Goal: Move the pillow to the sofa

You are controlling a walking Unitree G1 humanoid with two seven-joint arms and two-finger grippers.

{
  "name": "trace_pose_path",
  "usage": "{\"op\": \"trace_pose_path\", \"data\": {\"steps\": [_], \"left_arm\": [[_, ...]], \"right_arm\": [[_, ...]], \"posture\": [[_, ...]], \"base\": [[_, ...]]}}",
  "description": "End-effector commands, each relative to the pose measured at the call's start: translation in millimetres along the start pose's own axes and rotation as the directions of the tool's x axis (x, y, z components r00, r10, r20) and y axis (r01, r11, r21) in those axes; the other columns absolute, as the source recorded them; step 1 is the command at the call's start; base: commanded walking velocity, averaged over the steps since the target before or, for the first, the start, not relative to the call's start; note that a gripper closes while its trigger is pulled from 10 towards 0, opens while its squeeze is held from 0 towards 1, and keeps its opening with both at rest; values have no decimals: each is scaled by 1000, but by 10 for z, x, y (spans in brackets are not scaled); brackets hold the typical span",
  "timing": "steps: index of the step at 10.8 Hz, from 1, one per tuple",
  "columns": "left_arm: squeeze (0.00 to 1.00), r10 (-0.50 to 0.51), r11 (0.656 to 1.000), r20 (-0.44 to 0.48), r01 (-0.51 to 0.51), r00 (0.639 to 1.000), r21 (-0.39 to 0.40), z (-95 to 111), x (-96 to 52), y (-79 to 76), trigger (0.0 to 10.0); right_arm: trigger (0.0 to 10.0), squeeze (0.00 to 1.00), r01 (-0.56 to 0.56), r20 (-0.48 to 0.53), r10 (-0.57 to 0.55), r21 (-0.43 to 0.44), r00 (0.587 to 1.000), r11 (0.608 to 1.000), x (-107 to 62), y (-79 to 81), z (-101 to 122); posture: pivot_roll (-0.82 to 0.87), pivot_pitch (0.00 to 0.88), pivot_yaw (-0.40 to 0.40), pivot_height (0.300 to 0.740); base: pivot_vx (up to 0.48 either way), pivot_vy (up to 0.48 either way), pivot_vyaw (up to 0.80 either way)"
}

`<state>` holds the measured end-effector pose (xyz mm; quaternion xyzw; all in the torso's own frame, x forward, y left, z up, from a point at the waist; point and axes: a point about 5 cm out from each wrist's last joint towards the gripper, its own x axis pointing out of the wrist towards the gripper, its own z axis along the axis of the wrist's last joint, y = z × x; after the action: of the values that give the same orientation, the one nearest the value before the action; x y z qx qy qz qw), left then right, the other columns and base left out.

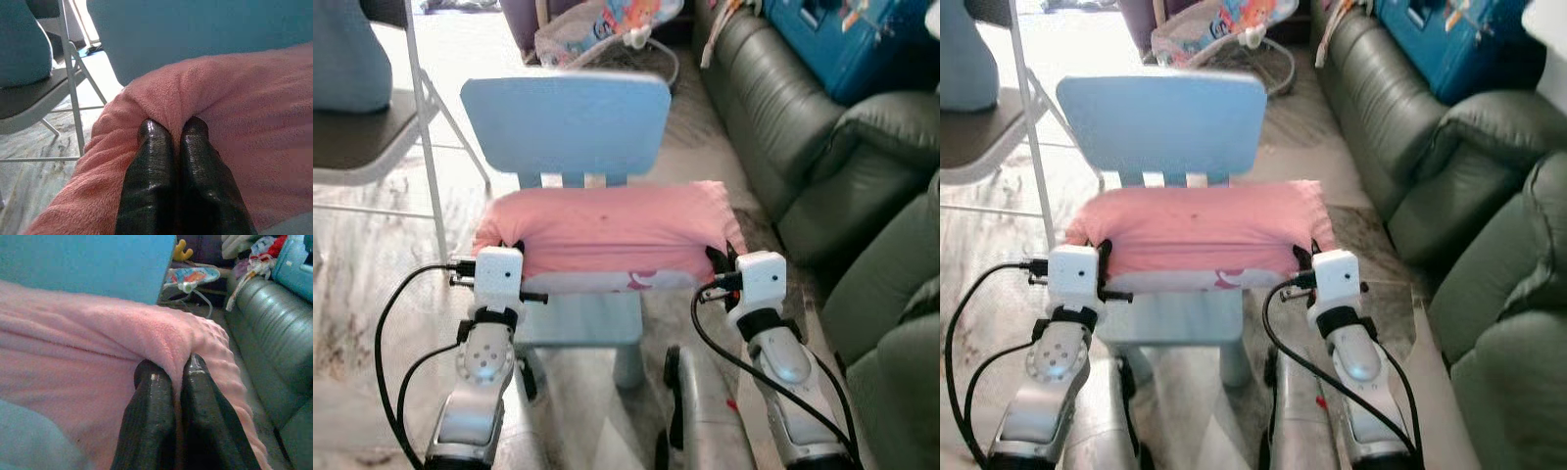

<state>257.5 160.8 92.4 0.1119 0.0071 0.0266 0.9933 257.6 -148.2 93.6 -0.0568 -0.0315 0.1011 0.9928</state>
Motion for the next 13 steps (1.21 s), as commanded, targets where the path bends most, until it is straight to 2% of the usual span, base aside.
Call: {"op": "trace_pose_path", "data": {"steps": [1,5,8,13], "left_arm": [[0,84,996,4,-84,996,14,17,5,161,10000],[0,119,992,13,-119,993,32,54,66,155,10000],[0,106,994,-2,-106,994,32,42,109,78,10000],[0,27,1000,-30,-27,999,-8,4,97,-63,10000]], "right_arm": [[10000,0,69,20,-69,-1,997,998,-18,-165,57],[10000,0,75,24,-75,5,997,997,25,-185,94],[10000,0,89,32,-89,-2,996,996,43,-209,121],[10000,0,98,29,-99,8,995,995,35,-201,126]], "posture": [[-26,26,-46,620],[-30,20,-46,678],[-33,14,-47,737],[-40,18,-51,740]], "base": [[0,0,0],[0,0,0],[0,0,0],[0,0,0]]}}
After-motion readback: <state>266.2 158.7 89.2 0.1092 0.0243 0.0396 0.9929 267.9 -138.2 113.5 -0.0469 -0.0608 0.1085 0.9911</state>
